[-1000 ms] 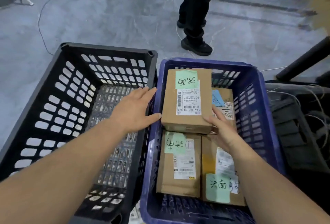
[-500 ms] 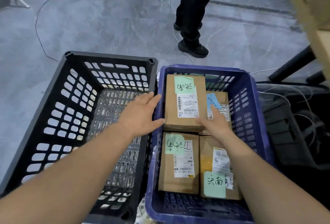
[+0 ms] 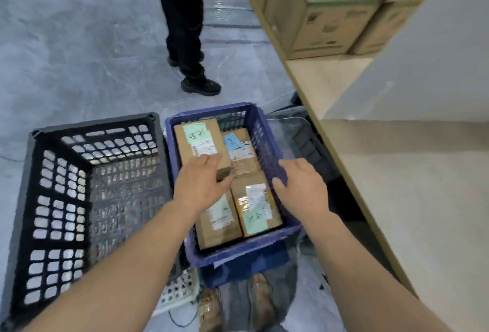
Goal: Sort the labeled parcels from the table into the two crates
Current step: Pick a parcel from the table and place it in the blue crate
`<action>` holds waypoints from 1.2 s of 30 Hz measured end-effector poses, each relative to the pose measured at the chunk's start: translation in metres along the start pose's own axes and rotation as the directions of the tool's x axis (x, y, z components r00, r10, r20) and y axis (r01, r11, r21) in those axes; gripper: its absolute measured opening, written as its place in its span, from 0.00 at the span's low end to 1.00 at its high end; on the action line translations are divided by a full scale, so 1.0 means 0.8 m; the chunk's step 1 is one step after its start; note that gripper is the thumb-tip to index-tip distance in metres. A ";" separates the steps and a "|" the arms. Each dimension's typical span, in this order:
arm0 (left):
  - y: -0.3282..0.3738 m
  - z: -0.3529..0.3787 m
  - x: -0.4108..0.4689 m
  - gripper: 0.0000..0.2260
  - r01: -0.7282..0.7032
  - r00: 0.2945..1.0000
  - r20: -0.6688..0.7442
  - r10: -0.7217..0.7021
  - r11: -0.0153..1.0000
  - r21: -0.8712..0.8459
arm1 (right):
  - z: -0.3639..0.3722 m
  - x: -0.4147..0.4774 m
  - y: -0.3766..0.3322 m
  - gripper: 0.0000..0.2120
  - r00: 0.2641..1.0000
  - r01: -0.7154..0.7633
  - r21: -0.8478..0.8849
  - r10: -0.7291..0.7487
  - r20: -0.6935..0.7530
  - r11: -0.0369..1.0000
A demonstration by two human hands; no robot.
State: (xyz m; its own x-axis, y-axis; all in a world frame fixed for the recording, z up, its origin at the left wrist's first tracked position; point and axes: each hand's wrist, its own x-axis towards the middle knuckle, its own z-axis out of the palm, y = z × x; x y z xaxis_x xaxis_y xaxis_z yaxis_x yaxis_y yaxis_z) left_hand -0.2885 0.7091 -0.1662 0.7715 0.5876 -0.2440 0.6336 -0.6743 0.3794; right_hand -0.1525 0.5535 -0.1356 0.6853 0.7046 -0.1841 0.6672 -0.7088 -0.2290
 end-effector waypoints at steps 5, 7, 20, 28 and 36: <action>0.089 -0.002 -0.023 0.26 -0.143 0.990 -0.006 0.143 0.990 -0.014 | -0.059 -0.077 0.046 0.23 0.987 -0.126 0.000 0.126 -0.098 0.992; 0.123 -0.005 -0.029 0.26 -0.213 0.977 -0.022 0.213 0.977 -0.002 | -0.079 -0.106 0.067 0.23 0.971 -0.193 0.011 0.193 -0.141 0.981; 0.356 0.040 -0.144 0.27 -0.584 0.808 -0.048 0.587 0.809 0.057 | -0.141 -0.332 0.223 0.22 0.823 -0.437 0.078 0.434 -0.367 0.896; 0.500 0.124 -0.274 0.27 -0.721 0.690 -0.010 0.724 0.688 0.080 | -0.144 -0.502 0.343 0.22 0.715 -0.562 0.165 0.576 -0.396 0.810; 0.612 0.206 -0.388 0.27 -0.811 0.582 0.007 0.813 0.581 0.067 | -0.139 -0.646 0.442 0.21 0.588 -0.689 0.219 0.709 -0.390 0.691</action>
State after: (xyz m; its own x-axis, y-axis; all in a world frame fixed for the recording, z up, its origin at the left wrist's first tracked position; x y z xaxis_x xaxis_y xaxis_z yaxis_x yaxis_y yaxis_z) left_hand -0.2085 0.1229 -0.0514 0.9648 -0.2092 0.1596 -0.2541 -0.8981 0.3588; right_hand -0.2381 -0.0652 -0.0150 0.9896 -0.1015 0.1021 -0.0744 -0.9677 -0.2408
